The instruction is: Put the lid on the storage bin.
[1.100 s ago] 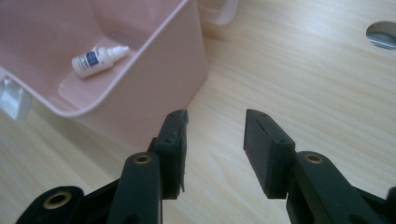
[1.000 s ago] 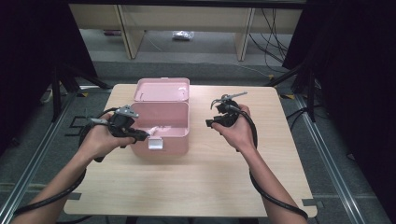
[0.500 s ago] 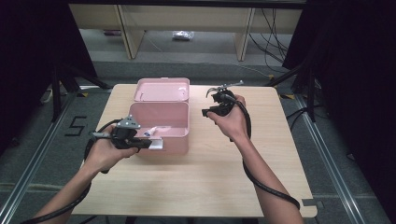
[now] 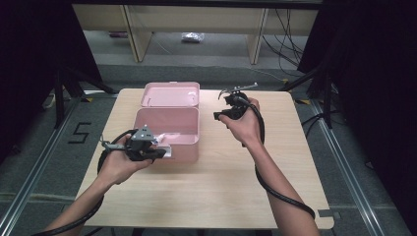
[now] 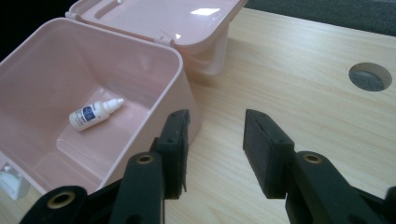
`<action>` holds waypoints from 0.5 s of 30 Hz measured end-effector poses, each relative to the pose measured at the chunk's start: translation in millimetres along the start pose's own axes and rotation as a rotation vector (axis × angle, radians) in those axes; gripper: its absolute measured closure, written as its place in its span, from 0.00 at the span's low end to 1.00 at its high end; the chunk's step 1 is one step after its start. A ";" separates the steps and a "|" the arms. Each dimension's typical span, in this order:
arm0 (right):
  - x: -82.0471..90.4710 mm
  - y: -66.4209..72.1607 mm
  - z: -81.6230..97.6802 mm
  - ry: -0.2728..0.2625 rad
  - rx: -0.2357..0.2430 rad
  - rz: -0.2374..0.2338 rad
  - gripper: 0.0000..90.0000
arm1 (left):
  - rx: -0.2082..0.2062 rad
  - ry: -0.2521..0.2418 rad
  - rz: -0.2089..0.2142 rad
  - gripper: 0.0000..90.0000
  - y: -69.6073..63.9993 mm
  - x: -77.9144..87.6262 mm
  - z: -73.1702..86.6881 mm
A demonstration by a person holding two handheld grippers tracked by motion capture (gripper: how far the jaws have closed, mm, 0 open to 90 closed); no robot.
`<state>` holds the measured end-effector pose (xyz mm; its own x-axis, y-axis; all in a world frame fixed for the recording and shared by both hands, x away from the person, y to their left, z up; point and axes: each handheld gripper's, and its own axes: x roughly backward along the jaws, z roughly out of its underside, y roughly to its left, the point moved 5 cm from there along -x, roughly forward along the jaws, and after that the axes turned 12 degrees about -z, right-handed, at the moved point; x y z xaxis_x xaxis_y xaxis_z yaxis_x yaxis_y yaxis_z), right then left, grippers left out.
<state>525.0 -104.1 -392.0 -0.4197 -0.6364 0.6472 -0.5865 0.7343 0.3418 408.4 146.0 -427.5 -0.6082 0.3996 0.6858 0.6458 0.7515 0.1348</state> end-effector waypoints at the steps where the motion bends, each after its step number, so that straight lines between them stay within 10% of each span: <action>1: 0.1 0.0 -0.5 0.002 0.021 0.006 0.68 | 0.000 -0.001 -0.001 1.00 0.1 -0.1 0.2; 9: -4.1 14.6 -0.7 0.003 0.023 -0.017 0.71 | 0.010 -0.028 -0.006 0.99 7.0 6.0 -0.5; 15: -10.5 42.9 7.3 0.039 0.035 -0.077 0.80 | 0.072 -0.069 -0.100 0.99 49.4 18.8 -12.2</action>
<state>499.2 -67.6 -389.1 -0.3459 -0.6804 0.6460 -0.6397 0.6747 0.3681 434.5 184.2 -399.2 -0.6994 0.3543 0.6207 0.5473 0.8241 0.1464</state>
